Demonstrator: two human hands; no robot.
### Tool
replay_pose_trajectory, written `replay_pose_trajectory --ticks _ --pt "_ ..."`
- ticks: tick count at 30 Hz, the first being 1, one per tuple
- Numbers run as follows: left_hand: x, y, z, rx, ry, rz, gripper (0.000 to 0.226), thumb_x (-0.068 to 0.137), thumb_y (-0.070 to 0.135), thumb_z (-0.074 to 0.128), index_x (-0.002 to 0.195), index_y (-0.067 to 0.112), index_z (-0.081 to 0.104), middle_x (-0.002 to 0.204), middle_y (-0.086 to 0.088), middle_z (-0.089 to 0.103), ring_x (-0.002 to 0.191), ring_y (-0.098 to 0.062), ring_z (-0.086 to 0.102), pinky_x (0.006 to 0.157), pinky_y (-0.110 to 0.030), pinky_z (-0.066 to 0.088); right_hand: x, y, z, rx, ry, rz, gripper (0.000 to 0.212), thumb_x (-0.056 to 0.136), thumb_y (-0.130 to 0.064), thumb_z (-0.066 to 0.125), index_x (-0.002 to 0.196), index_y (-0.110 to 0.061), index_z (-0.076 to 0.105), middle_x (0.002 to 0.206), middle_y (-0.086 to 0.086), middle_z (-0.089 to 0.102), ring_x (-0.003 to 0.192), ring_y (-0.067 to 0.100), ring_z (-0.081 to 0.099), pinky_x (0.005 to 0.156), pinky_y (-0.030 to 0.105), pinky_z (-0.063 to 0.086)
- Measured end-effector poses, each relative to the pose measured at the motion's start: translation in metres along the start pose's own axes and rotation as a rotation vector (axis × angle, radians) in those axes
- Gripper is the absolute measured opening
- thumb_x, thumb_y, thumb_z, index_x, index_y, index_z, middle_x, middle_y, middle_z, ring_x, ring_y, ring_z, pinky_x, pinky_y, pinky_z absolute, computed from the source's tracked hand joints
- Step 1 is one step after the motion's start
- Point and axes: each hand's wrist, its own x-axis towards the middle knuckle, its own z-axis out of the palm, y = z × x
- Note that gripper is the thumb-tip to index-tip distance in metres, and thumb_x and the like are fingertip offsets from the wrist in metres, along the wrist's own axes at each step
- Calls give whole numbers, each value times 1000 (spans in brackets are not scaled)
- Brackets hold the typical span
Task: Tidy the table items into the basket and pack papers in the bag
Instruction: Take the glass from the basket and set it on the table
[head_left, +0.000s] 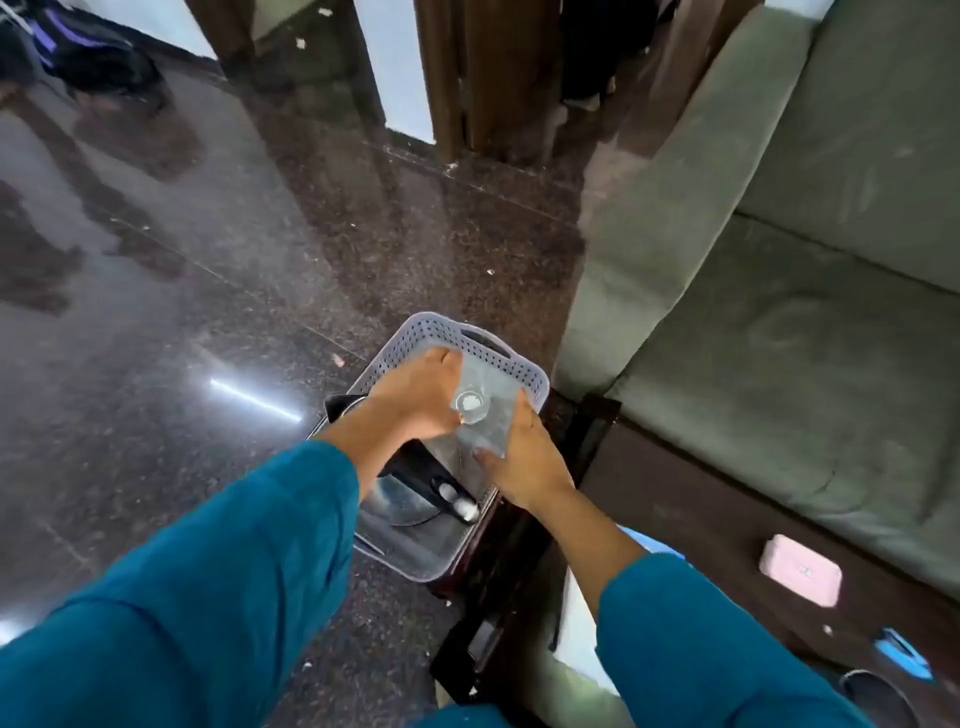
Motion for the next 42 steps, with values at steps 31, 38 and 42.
replay_pose_trajectory --ticks 31,38,42 --pt "50 49 -8 -254 25 310 56 51 11 85 102 12 61 94 -7 69 84 -23 62 78 -37 49 14 33 -50 196 276 44 88 63 -26 81 135 -23 31 119 15 54 105 30 55 91 42 46" --pt "3 203 23 -219 2 425 70 42 10 88 107 16 62 81 -2 66 73 -20 62 73 -31 48 -108 120 -129 175 337 132 84 59 -17 82 130 -14 37 122 13 55 112 30 52 93 36 43" --pt "-28 307 68 -226 -62 523 62 43 12 88 99 18 63 78 -4 70 72 -22 64 68 -29 47 -192 197 -163 131 370 242 82 61 -16 81 129 -11 35 121 16 56 110 34 52 89 38 44"
